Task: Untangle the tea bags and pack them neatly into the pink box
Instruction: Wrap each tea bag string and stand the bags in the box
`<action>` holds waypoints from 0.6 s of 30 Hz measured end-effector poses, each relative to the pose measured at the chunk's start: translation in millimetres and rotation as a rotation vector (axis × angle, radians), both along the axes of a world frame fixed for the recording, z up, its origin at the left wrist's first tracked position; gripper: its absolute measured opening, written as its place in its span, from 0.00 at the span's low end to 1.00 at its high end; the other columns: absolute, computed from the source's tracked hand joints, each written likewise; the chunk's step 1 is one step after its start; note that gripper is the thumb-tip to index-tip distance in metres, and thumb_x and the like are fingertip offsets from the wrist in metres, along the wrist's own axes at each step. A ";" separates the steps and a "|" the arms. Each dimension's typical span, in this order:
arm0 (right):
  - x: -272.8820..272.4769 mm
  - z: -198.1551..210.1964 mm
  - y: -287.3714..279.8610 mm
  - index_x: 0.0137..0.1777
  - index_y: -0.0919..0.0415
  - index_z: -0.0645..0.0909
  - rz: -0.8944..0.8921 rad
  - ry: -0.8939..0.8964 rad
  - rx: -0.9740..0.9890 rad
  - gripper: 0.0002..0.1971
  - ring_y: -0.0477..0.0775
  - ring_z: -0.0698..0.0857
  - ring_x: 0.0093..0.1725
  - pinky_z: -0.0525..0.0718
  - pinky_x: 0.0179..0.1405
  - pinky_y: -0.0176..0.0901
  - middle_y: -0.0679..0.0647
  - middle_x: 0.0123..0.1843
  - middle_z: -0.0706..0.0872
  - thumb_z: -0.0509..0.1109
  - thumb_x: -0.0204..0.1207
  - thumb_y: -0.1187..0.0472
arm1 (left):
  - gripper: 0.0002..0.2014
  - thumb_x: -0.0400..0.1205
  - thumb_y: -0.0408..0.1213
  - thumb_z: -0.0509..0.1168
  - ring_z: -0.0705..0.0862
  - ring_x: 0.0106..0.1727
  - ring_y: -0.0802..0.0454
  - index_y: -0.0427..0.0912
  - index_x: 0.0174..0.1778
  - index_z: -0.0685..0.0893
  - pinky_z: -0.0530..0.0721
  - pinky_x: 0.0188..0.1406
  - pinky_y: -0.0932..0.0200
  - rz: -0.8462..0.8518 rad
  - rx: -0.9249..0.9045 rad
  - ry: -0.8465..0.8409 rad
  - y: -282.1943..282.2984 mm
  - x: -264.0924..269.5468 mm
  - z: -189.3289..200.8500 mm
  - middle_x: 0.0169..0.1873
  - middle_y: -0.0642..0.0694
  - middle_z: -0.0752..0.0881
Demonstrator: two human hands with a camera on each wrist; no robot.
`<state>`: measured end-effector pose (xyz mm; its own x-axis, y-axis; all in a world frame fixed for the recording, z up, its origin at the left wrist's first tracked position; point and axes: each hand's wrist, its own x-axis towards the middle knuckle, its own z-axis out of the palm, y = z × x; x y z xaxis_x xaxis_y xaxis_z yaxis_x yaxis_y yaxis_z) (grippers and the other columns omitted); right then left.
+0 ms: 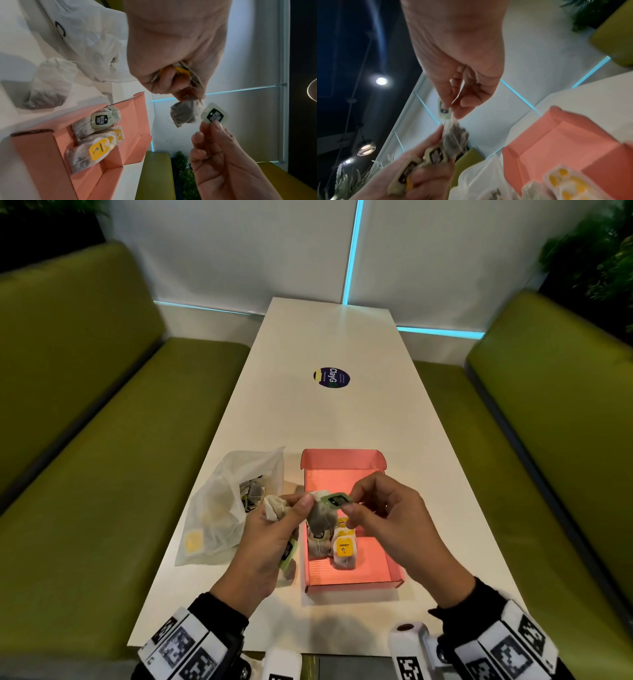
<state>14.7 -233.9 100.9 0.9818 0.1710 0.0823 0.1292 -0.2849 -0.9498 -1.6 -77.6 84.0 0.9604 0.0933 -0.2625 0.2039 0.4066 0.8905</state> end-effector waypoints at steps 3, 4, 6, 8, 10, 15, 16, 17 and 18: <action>-3.0 10.0 -7.8 0.36 0.54 0.81 0.213 -0.040 -0.159 0.09 0.44 0.85 0.36 0.82 0.36 0.37 0.46 0.37 0.88 0.75 0.70 0.68 | 0.03 0.79 0.30 0.66 0.80 0.20 0.66 0.36 0.44 0.85 0.77 0.21 0.72 0.080 0.084 0.012 3.1 4.3 -7.9 0.17 0.55 0.82; -4.2 13.1 -10.0 0.35 0.51 0.81 0.287 -0.065 -0.225 0.10 0.43 0.84 0.37 0.81 0.36 0.34 0.45 0.40 0.87 0.76 0.69 0.67 | 0.03 0.78 0.32 0.67 0.82 0.25 0.64 0.40 0.41 0.86 0.80 0.27 0.70 0.107 0.103 0.017 4.0 6.4 -11.4 0.21 0.55 0.85; -6.6 17.7 -13.6 0.34 0.47 0.80 0.410 -0.091 -0.313 0.11 0.46 0.84 0.38 0.79 0.35 0.32 0.46 0.40 0.87 0.77 0.68 0.64 | 0.04 0.78 0.34 0.69 0.82 0.30 0.60 0.44 0.38 0.87 0.79 0.34 0.64 0.157 0.113 0.033 5.2 9.4 -15.2 0.24 0.56 0.86; -9.2 19.1 -16.8 0.34 0.48 0.82 0.503 -0.093 -0.347 0.11 0.45 0.83 0.37 0.77 0.35 0.29 0.47 0.41 0.87 0.77 0.67 0.66 | 0.04 0.78 0.34 0.69 0.77 0.27 0.59 0.45 0.37 0.86 0.74 0.33 0.63 0.200 0.094 0.048 5.3 11.3 -15.1 0.19 0.60 0.82; -12.7 18.9 -17.9 0.38 0.51 0.83 0.573 -0.096 -0.366 0.08 0.43 0.83 0.37 0.77 0.36 0.30 0.48 0.41 0.87 0.77 0.67 0.65 | 0.05 0.78 0.34 0.70 0.75 0.28 0.57 0.45 0.36 0.85 0.74 0.33 0.62 0.239 0.078 0.065 5.5 13.1 -14.9 0.17 0.60 0.80; -20.1 20.0 -18.5 0.38 0.56 0.85 0.650 -0.119 -0.413 0.03 0.45 0.83 0.38 0.75 0.37 0.26 0.49 0.41 0.87 0.77 0.68 0.63 | 0.05 0.76 0.37 0.73 0.82 0.44 0.42 0.46 0.33 0.89 0.79 0.50 0.45 0.286 0.041 0.107 7.8 15.8 -22.1 0.38 0.40 0.87; -20.8 21.0 -18.4 0.39 0.56 0.85 0.649 -0.115 -0.405 0.03 0.45 0.83 0.38 0.75 0.37 0.27 0.49 0.41 0.87 0.77 0.68 0.63 | 0.05 0.76 0.37 0.73 0.81 0.44 0.42 0.46 0.33 0.89 0.79 0.49 0.45 0.293 0.038 0.104 7.8 15.3 -23.0 0.39 0.39 0.86; -21.3 22.3 -18.2 0.39 0.56 0.85 0.644 -0.107 -0.383 0.03 0.45 0.83 0.38 0.76 0.37 0.28 0.50 0.41 0.87 0.77 0.68 0.63 | 0.05 0.76 0.37 0.72 0.81 0.44 0.43 0.46 0.33 0.89 0.78 0.49 0.45 0.298 0.043 0.099 7.9 15.0 -23.6 0.39 0.40 0.86; -21.3 23.5 -18.0 0.39 0.56 0.85 0.631 -0.091 -0.351 0.03 0.46 0.83 0.38 0.78 0.37 0.31 0.51 0.41 0.87 0.76 0.68 0.63 | 0.05 0.76 0.36 0.72 0.81 0.43 0.43 0.46 0.34 0.88 0.78 0.47 0.46 0.297 0.048 0.089 7.4 14.5 -23.1 0.38 0.40 0.86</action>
